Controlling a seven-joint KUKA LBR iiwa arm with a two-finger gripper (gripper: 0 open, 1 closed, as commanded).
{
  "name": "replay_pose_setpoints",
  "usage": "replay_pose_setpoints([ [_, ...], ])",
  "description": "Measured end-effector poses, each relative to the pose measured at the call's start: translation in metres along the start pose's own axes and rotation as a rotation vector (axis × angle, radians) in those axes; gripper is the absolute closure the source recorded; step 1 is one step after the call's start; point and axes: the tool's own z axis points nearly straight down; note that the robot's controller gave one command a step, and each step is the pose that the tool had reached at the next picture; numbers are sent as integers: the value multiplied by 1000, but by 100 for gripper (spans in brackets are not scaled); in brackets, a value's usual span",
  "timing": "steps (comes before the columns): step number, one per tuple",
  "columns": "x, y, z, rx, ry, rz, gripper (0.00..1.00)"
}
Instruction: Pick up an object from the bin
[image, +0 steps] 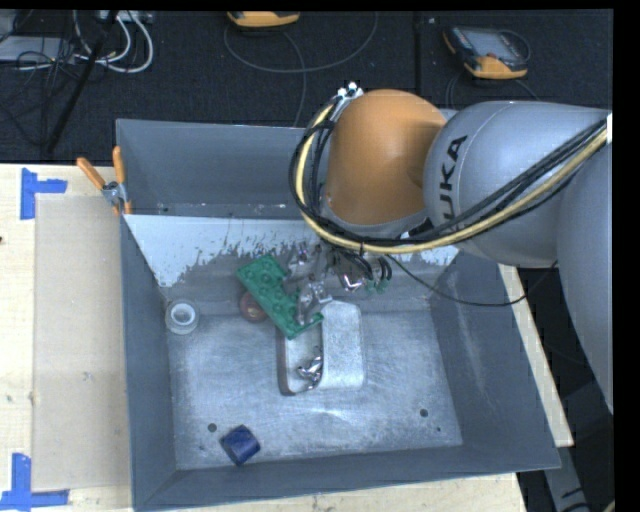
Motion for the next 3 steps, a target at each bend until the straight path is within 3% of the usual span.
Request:
replay_pose_setpoints([
  [1,12,-11,37,-1,13,218,100],
  [2,65,23,92,0,16,409,100],
  [3,74,17,104,2,14,629,100],
])
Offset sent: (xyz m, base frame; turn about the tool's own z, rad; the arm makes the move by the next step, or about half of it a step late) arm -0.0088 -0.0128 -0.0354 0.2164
